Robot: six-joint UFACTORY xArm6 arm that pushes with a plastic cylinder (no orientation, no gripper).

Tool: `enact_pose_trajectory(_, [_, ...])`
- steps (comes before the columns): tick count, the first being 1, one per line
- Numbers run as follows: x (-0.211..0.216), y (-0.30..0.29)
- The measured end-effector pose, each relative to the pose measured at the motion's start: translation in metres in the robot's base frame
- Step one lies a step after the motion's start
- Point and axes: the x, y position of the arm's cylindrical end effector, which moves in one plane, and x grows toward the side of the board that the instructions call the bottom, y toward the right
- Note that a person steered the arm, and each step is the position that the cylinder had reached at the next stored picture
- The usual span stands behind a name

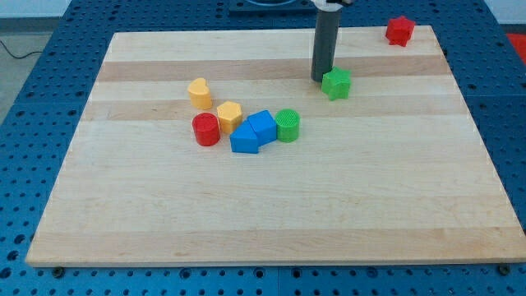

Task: Move the green star to the left of the red star

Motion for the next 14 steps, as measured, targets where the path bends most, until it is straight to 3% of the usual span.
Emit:
enact_pose_trajectory(1, [0.029, -0.067])
enact_pose_trajectory(2, [0.059, -0.064])
enact_pose_trajectory(3, [0.06, -0.007])
enact_pose_trajectory(5, [-0.008, 0.032])
enact_pose_trajectory(7, [0.058, 0.01])
enact_pose_trajectory(8, [0.041, 0.048])
enact_pose_trajectory(10, [-0.028, 0.06])
enact_pose_trajectory(12, [0.037, 0.076])
enact_pose_trajectory(14, [-0.024, 0.092])
